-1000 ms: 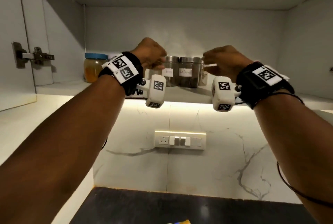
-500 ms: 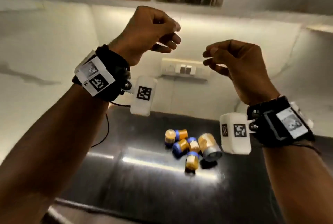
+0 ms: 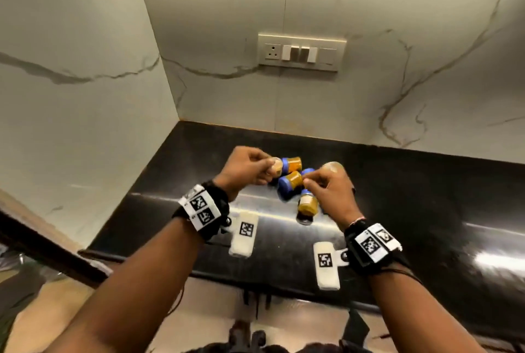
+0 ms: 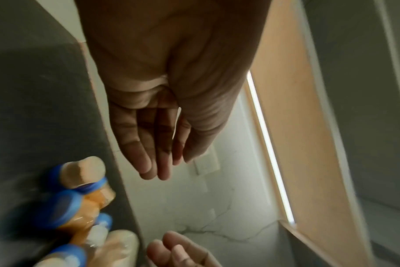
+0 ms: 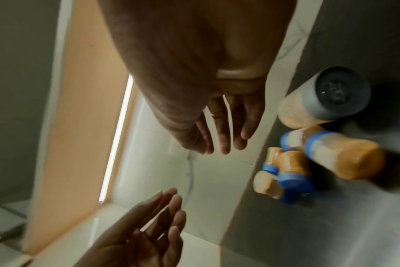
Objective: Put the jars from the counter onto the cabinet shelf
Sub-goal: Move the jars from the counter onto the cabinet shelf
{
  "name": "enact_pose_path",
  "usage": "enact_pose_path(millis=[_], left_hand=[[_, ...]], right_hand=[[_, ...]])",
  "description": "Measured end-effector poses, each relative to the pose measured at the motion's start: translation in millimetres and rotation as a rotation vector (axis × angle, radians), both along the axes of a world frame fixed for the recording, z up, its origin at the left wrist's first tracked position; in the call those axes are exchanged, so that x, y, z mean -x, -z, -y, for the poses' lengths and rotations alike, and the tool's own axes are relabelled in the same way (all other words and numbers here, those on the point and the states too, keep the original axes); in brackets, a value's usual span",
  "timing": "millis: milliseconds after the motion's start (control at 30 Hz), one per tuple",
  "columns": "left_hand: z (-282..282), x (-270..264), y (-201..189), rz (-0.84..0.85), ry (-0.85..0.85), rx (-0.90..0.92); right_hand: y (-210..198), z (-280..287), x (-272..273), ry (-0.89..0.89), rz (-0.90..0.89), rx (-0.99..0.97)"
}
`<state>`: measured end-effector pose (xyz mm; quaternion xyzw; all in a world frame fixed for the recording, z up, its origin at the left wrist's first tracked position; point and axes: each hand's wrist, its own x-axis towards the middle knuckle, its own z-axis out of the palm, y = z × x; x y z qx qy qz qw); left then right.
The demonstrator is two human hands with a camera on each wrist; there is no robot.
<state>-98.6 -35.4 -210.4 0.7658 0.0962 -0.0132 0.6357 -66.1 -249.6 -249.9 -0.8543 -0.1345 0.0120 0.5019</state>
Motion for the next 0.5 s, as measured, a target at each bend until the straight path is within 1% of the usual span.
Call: enact_pose_path(millis=[100, 233, 333, 400, 500], left_hand=[[2, -6, 40, -0.076, -0.009, -0.013], [3, -31, 84, -0.159, -0.038, 0.009], [-2, -57, 113, -0.244, -0.031, -0.072], [-5, -70, 130, -0.301, -0.008, -0.154], [-9, -86, 150, -0.338, 0.031, -0.261]], right_hand=[[32, -2, 0, 0.088, -0.159, 0.043], [55, -6, -13, 0.231, -0.286, 0.140], [74, -14, -30, 0.310, -0.372, 0.259], [92, -17, -40, 0.328, -0.431, 0.320], [123, -22, -60, 0.341, -0.477, 0.374]])
